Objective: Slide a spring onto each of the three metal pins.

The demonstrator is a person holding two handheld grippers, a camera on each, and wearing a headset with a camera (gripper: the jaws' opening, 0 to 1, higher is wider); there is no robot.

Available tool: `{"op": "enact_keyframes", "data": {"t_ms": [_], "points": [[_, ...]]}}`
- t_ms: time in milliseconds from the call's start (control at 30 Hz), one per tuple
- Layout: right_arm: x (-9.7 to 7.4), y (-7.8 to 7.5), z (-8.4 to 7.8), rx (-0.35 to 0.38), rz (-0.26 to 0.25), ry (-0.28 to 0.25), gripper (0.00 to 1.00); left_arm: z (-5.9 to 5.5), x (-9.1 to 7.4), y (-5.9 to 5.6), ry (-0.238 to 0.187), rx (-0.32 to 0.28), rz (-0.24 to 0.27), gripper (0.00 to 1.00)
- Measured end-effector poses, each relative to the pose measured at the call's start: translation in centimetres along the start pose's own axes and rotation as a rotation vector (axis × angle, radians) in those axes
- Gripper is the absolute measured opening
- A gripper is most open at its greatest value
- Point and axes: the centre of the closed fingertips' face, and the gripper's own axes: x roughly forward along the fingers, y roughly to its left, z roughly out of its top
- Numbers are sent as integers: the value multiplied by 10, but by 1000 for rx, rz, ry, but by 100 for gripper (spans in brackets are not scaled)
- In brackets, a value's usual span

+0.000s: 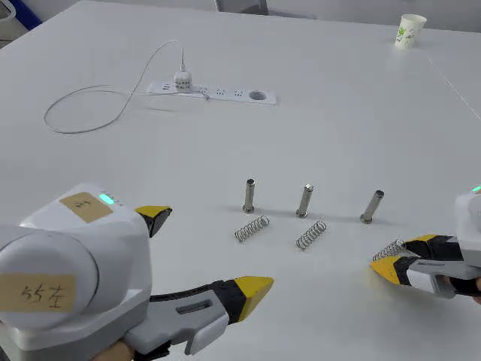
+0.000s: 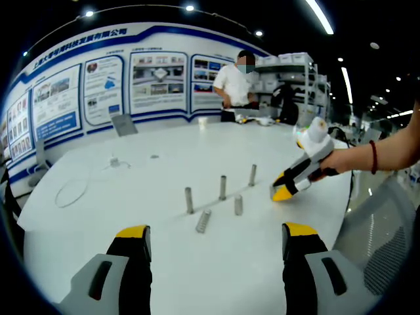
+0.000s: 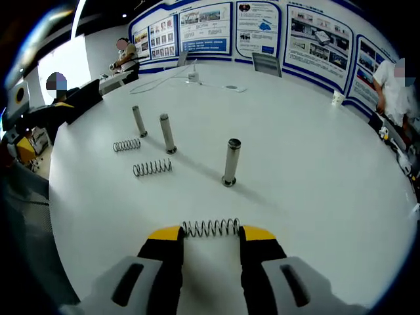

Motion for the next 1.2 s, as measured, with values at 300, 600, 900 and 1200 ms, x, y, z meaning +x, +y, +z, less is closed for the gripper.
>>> {"op": "enact_keyframes", "data": {"t_ms": [300, 600, 900, 1200], "points": [[1, -1, 1, 5, -2, -6, 34, -1, 0, 0, 4, -4, -5, 82], [-4, 0, 4, -14, -7, -20, 33, -1, 2, -3, 8, 0, -24, 77], [-19, 10, 17, -71, 16, -78, 33, 0, 3, -7, 8, -20, -49, 74], [-33, 28, 32, -155, 59, -129, 33, 13, 15, -18, 3, -48, -121, 71]]}}
